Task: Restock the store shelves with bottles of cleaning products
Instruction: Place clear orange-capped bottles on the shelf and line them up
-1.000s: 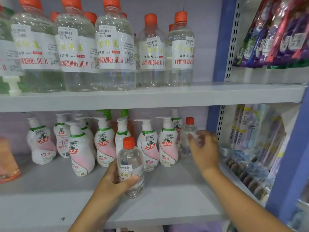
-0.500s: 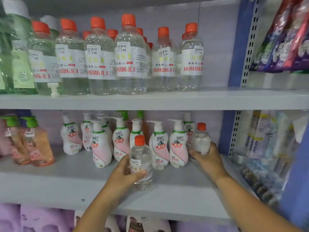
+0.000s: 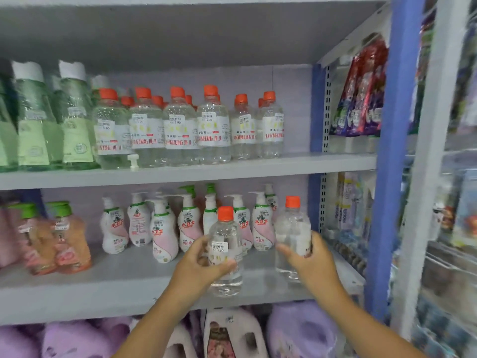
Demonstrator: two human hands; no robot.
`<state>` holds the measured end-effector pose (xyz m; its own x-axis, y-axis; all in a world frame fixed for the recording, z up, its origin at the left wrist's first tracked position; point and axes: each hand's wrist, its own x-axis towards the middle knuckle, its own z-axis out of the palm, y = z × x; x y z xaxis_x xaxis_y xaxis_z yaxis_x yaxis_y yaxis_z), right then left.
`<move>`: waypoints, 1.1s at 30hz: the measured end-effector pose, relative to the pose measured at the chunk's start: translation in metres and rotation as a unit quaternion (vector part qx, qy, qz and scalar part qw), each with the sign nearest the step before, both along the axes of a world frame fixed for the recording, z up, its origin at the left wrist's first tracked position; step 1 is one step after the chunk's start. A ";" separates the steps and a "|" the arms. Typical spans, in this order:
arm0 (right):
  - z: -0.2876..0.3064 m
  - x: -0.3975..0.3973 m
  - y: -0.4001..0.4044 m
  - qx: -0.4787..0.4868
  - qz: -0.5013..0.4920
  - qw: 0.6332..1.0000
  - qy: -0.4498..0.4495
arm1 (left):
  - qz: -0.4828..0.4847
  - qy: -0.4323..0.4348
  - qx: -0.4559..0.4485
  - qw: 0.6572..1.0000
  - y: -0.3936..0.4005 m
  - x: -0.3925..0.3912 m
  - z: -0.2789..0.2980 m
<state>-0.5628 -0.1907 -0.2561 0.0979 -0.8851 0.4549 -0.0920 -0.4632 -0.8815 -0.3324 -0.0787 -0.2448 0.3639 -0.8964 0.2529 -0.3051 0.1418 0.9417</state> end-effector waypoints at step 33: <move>0.234 -0.009 -0.034 -0.092 0.082 0.987 0.108 | 0.205 -0.141 -0.134 0.959 -0.045 -0.069 0.232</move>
